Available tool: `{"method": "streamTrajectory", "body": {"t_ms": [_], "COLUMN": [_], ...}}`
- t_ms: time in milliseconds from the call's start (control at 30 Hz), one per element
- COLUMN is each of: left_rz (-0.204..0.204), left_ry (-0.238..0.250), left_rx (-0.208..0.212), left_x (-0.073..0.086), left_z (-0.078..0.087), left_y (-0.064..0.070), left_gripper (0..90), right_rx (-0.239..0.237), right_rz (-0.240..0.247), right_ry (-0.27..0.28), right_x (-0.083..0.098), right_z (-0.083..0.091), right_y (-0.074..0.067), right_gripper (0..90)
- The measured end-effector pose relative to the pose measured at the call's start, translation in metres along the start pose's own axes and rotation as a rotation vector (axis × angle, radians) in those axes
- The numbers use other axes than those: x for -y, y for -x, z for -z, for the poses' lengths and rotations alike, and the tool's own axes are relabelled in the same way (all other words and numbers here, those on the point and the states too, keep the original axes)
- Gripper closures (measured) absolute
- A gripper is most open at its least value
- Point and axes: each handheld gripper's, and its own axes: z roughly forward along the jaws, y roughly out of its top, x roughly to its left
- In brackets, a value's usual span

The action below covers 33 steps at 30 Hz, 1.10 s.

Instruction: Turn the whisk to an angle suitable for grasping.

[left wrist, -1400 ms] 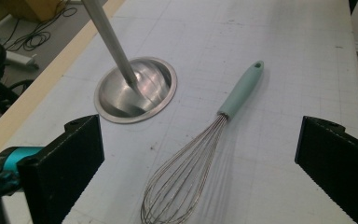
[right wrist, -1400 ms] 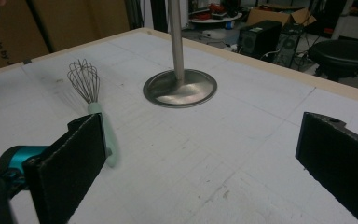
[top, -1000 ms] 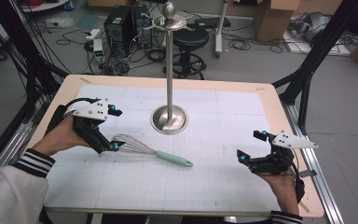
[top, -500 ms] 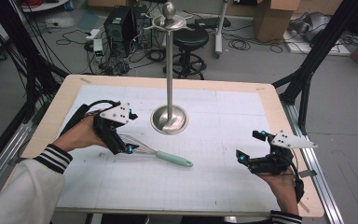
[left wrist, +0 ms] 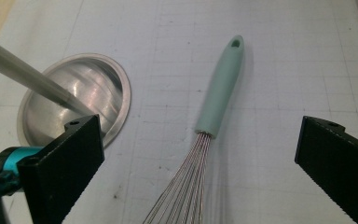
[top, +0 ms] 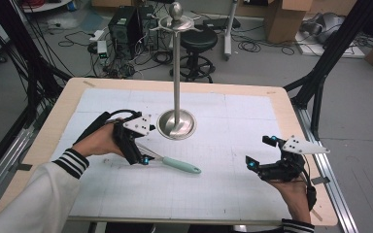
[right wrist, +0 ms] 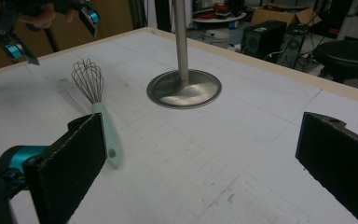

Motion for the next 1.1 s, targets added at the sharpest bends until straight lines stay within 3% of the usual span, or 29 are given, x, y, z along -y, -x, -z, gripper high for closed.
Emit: {"method": "streamTrajectory", "body": {"t_ms": [467, 667, 1100], "left_rz": [-0.040, -0.056, -0.078], "left_ry": [-0.076, -0.069, -0.113], "left_rx": [0.050, 0.067, 0.110], "left_x": [-0.007, -0.016, -0.022], "left_z": [-0.032, -0.042, -0.060], "left_y": [0.000, 0.001, 0.001], "left_gripper": [1.8, 1.8, 1.8], "right_rx": [-0.001, -0.003, -0.003], "right_rz": [0.004, -0.002, -0.004], "right_ry": [0.004, 0.004, 0.006], "right_x": [0.000, 0.000, 0.002], "right_z": [-0.001, 0.000, 0.003], "right_y": [0.001, 0.000, 0.001], "right_gripper": [0.8, 0.8, 0.8]}}
